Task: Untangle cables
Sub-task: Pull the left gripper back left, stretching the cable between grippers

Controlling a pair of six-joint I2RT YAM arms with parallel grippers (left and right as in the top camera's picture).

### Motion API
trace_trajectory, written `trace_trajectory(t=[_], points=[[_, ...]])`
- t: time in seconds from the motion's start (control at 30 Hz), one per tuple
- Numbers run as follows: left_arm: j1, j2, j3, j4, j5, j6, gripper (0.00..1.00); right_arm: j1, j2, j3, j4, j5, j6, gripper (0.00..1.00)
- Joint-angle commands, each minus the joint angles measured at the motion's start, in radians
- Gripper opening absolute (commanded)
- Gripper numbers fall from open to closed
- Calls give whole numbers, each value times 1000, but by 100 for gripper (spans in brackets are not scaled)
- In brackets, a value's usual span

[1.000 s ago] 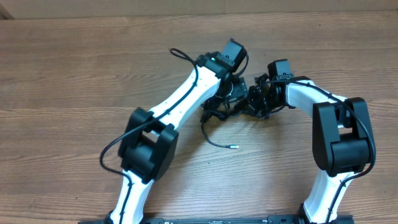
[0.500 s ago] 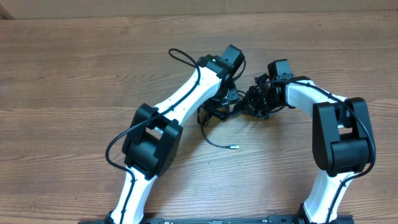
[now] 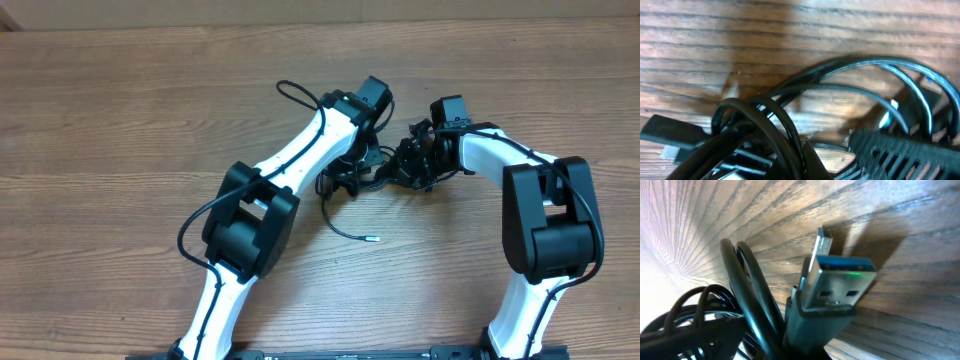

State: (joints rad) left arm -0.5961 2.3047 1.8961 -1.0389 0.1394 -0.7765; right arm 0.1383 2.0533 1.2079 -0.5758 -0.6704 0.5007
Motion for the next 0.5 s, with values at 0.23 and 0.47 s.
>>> trace_trajectory(t=[0.23, 0.47], points=[[170, -49, 50, -163, 24, 528, 4, -7, 6, -10, -6, 20, -5, 4], [255, -48, 11, -213, -225, 603, 4, -31, 6, -10, -5, -134, -31, 4]])
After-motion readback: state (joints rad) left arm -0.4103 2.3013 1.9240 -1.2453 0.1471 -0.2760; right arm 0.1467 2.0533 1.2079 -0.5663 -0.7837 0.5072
